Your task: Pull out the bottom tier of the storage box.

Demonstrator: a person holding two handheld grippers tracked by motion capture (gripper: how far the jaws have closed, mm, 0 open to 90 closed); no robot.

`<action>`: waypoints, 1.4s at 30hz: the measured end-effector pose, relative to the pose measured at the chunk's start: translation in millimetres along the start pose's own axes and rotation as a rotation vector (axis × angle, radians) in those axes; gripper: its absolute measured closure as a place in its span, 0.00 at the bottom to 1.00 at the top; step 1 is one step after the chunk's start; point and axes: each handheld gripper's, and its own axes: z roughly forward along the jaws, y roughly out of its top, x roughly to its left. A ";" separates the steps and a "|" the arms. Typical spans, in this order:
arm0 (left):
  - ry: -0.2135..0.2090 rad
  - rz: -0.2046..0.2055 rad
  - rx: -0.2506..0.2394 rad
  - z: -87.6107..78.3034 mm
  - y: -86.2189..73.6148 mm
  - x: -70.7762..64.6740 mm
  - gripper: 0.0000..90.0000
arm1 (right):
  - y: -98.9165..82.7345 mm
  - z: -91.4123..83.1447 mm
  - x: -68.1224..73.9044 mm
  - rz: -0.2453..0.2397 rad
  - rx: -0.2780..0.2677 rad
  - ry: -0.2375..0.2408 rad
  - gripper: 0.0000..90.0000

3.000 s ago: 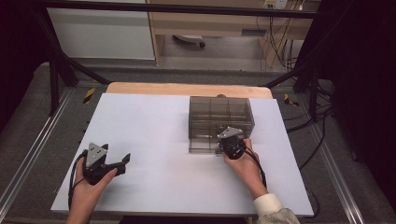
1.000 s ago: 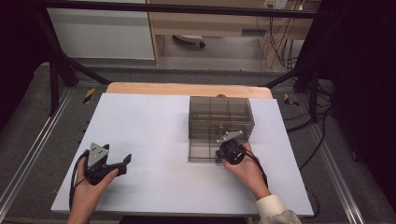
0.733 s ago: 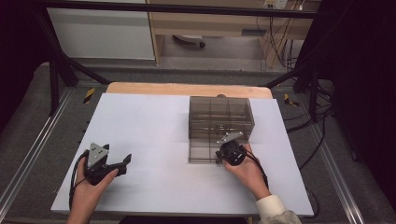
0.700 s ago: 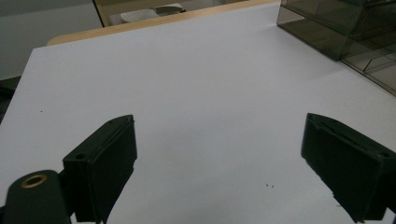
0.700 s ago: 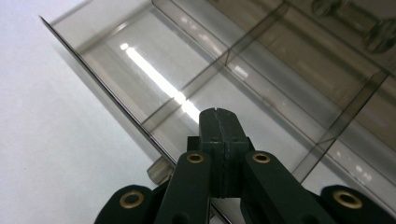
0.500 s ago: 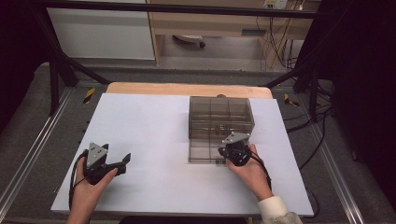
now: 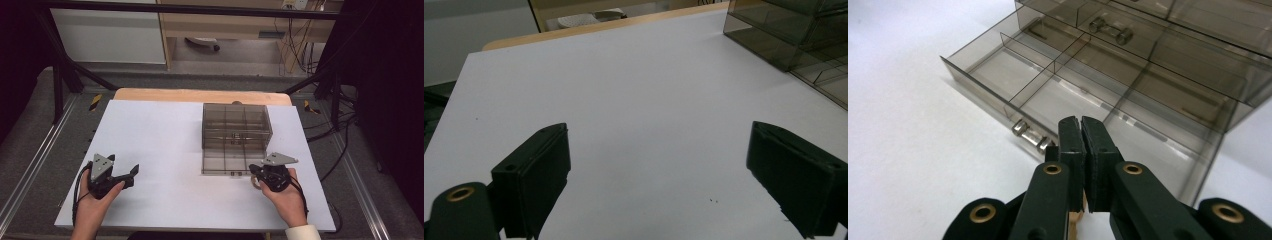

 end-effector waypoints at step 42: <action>0.002 -0.078 -0.002 1.1 -3.4 7.3 0.08 | -43.4 -33.2 -5.9 0.174 0.027 -0.120 0.09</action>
